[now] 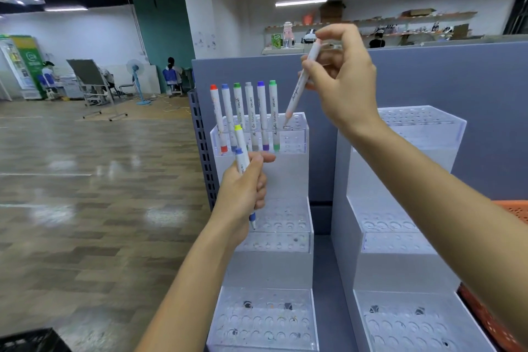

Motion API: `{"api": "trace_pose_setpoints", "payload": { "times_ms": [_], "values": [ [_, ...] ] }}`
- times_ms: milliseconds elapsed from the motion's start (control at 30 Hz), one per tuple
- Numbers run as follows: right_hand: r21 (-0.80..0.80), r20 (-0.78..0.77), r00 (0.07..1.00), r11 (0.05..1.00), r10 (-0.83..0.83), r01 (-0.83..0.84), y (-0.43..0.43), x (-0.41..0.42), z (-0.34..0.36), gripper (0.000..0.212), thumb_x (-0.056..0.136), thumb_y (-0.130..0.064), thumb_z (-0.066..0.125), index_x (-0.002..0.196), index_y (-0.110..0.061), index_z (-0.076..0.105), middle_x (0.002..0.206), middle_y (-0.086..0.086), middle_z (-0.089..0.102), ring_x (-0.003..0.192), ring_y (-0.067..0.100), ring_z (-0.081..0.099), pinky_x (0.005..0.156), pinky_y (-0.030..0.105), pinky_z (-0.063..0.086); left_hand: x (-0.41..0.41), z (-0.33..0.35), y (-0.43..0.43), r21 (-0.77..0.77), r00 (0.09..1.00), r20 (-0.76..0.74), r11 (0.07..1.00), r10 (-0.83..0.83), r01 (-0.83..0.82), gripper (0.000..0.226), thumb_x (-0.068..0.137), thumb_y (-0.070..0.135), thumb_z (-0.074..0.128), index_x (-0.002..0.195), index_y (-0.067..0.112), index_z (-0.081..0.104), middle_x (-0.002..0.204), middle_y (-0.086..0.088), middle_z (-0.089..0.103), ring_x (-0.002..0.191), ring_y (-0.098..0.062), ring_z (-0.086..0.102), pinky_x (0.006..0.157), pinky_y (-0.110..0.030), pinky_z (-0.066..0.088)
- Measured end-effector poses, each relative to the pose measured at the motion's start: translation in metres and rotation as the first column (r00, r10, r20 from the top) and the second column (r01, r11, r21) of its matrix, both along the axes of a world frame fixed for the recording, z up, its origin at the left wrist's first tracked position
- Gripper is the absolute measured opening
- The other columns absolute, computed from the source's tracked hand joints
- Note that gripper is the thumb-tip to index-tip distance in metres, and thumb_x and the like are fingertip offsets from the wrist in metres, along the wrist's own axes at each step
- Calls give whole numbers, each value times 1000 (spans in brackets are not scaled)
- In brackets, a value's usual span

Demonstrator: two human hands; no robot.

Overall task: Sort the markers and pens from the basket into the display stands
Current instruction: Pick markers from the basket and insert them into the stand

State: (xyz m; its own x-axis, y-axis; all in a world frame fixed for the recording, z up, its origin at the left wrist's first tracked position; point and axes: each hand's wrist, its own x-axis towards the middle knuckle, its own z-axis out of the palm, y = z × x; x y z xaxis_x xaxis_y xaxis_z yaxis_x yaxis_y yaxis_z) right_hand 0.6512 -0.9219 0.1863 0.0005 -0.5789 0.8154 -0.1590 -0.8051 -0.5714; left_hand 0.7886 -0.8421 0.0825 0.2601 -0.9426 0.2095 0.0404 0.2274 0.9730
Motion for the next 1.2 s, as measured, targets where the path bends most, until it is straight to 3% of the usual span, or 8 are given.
{"api": "trace_pose_setpoints", "payload": {
  "times_ms": [167,400,567,800,900,1000,1100,1200],
  "values": [
    [1,-6,1000,1000,-8,8,-7,1,4,28,86,-13,65,104,-18,44,84,-4,71,78,12,69,76,43,57,-2,0,-1,22,999,-29,1000,17,-16,22,101,25,42,94,15,61,54,7,32,45,-7,24,42,-20,21],
    [123,-90,996,992,11,0,-14,10,-5,16,83,-16,69,90,-21,56,81,-3,72,78,12,70,77,42,57,-6,5,-3,-4,990,-138,1000,11,-12,13,98,23,47,98,11,53,53,8,31,43,-5,24,40,-18,22],
    [169,-308,951,984,-3,58,-11,15,-10,19,80,-16,72,94,-20,59,74,-3,70,74,13,67,81,39,55,-5,13,-4,-50,976,-218,999,-23,13,9,98,22,46,97,14,48,53,7,31,41,-5,21,38,-17,17],
    [199,-352,934,971,-53,130,-6,13,-16,18,82,-22,72,92,-18,57,79,-3,70,79,12,67,80,30,53,-6,14,0,-65,970,-221,994,-98,86,12,99,21,42,98,11,49,57,4,37,41,-6,25,35,-16,20],
    [112,-272,954,980,-128,164,1,14,-28,28,84,-25,70,106,-13,56,91,-4,65,85,12,61,77,25,50,-7,12,2,-70,984,-119,989,-134,126,18,101,20,40,96,10,55,60,4,39,44,-6,25,36,-16,21],
    [-42,-125,985,992,-122,117,21,14,-45,24,87,-27,64,104,-11,60,92,-4,63,81,10,59,70,24,49,-8,13,4,-80,981,16,978,-194,195,26,102,24,40,92,18,63,59,7,41,46,-6,25,38,-18,20],
    [64,-158,985,996,73,-63,35,15,-57,23,86,-21,66,109,-16,62,87,-8,67,80,3,63,71,21,53,-13,16,2,-72,968,91,968,-234,240,34,101,29,41,71,21,55,58,6,43,45,-7,28,39,-17,24],
    [144,-107,975,973,196,-180,32,9,-51,25,84,-11,67,107,-21,62,89,3,70,83,13,68,67,28,56,-15,16,1,-66,963,180,975,-199,213,28,101,33,38,86,19,58,64,3,53,49,-10,43,44,-20,37]
  ]
}}
